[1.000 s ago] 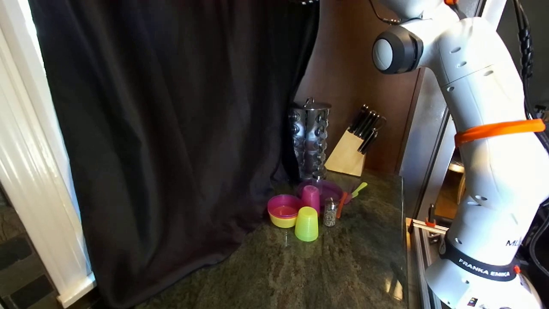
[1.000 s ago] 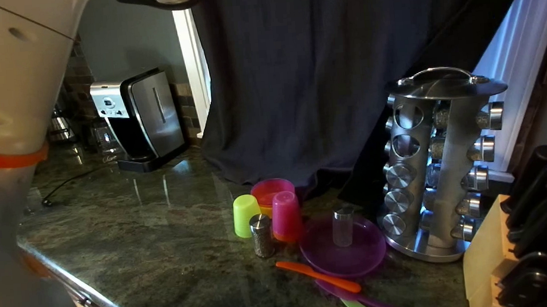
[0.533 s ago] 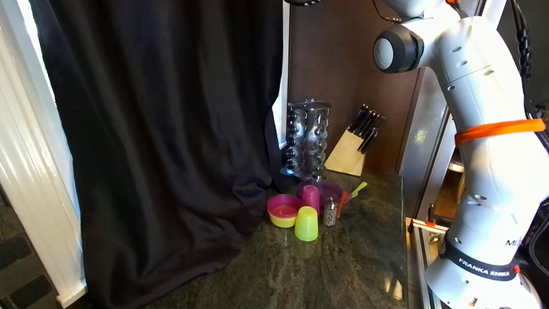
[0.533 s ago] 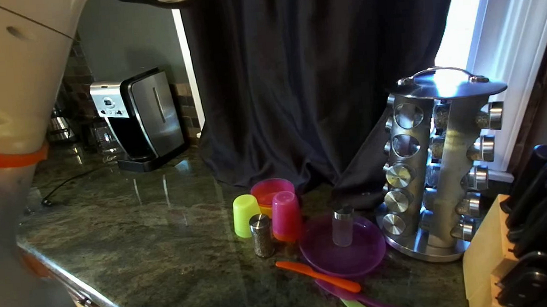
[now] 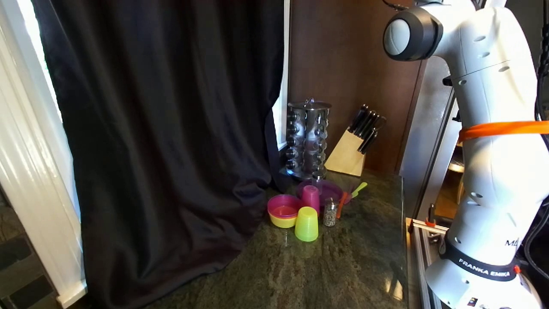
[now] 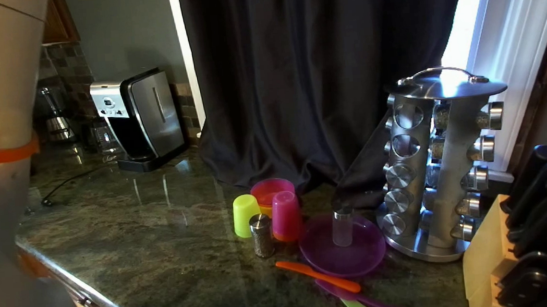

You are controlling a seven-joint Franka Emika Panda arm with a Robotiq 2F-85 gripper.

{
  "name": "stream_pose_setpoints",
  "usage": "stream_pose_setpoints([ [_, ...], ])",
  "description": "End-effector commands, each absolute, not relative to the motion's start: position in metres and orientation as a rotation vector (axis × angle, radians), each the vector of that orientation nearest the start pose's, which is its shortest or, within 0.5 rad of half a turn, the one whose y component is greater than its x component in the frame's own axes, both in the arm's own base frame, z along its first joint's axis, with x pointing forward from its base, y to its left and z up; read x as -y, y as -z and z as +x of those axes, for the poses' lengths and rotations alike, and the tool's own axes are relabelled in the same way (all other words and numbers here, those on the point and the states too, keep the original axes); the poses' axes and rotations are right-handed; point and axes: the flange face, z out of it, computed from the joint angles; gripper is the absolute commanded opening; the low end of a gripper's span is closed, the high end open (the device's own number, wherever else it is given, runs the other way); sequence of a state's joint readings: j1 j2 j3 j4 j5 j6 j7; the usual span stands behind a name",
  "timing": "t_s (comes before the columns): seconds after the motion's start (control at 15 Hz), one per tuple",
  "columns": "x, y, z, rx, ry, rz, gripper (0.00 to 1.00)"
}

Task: Close the curtain fully

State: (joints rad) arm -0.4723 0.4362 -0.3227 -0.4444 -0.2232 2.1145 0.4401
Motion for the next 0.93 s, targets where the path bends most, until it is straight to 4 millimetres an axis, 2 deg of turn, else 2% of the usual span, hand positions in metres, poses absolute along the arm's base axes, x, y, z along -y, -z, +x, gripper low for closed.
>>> stream_pose_setpoints([
  [0.0,0.309,-0.968,0.435,1.084,-1.432,2.062,1.0],
  [0.4,0.231,-0.976,0.412,1.048,-1.298,2.437,1.0],
  [0.6,0.187,-0.979,0.391,0.992,-1.194,2.631,1.0],
  [0.67,0.21,-0.972,0.411,1.048,-1.233,2.525,1.0],
  [0.73,0.199,-0.974,0.403,1.033,-1.209,2.569,1.0],
  [0.87,0.188,-0.979,0.394,1.017,-1.202,2.598,1.0],
])
